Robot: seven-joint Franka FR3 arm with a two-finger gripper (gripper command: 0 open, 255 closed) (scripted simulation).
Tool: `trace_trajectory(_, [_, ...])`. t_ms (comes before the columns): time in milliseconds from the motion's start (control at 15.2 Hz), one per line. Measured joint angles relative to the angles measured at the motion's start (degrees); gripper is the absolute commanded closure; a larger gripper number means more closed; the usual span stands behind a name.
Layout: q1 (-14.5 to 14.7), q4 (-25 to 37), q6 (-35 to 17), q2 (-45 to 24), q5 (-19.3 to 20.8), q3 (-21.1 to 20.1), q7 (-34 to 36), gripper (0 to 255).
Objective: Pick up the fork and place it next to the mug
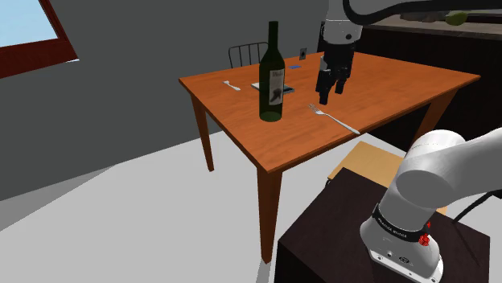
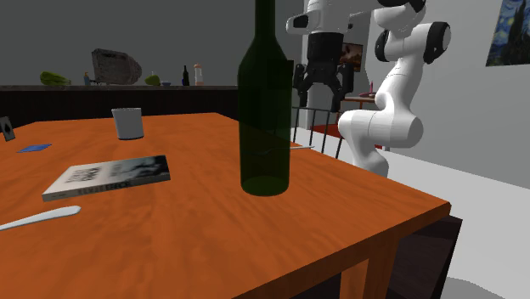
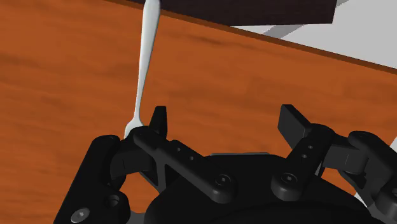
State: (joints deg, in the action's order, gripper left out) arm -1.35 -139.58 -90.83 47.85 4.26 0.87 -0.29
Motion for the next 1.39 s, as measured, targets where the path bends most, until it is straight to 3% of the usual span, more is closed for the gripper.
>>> trace_trajectory(198, [-0.79, -0.13, -1.86, -1.18, 0.35, 1.10, 0.02, 0])
trace_trajectory(858, [-6.39, -3.06, -20.37, -12.27, 1.88, 10.56, -0.57, 0])
trace_trajectory(1386, [-6.86, -7.30, -27.95, -15.12, 2.09, 12.03, -0.67, 0])
